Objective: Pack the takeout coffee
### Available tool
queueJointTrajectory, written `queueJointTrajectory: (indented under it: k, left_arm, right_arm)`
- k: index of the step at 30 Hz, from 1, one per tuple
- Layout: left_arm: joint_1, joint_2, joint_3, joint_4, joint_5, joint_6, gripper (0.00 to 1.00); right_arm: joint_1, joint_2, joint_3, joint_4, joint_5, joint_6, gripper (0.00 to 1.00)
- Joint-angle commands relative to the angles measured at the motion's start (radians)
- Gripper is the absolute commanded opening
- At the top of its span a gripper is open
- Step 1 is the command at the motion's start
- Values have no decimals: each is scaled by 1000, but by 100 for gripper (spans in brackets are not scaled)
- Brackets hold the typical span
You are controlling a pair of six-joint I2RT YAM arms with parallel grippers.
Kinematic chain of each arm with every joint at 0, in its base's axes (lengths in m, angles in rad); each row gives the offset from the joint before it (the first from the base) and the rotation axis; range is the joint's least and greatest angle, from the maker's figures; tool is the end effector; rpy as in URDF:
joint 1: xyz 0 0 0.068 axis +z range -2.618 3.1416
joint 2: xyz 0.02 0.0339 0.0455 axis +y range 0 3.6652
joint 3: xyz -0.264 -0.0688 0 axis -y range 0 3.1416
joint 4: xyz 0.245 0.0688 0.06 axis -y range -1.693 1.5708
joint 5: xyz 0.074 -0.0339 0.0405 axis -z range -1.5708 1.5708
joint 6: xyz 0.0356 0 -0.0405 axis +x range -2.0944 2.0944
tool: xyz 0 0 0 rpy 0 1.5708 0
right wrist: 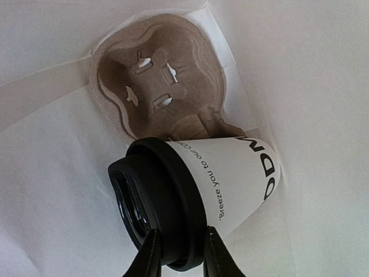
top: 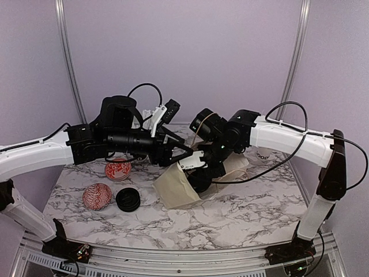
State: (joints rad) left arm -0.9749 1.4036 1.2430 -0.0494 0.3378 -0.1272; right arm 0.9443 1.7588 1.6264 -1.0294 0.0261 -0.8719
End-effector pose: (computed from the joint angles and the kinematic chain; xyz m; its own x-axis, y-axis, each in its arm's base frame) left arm 0.1770 -0.2820 0.3714 -0.2382 0.1380 -0.9614 0.9402 0.2810 -0.1926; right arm 0.2140 0.2941 0.2994 0.2692 -0.9333 -0.2375 -0.9289 -0.1865 -0.3199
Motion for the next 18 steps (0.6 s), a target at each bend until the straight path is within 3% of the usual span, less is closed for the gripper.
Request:
queueJointTrajectory:
  k: [1,9,18]
  left_arm:
    - [-18,44,57,-6,-24,3,65]
    - [-18,74,91,-21,-117,22,50]
    - [-18,133,133,40,-91,4,17]
  right_arm:
    - [5,-8,16,-6,-15,13,15]
    - [12,14,15,-17,-15,15,15]
    - [19,51,15,-34,-15,27,15]
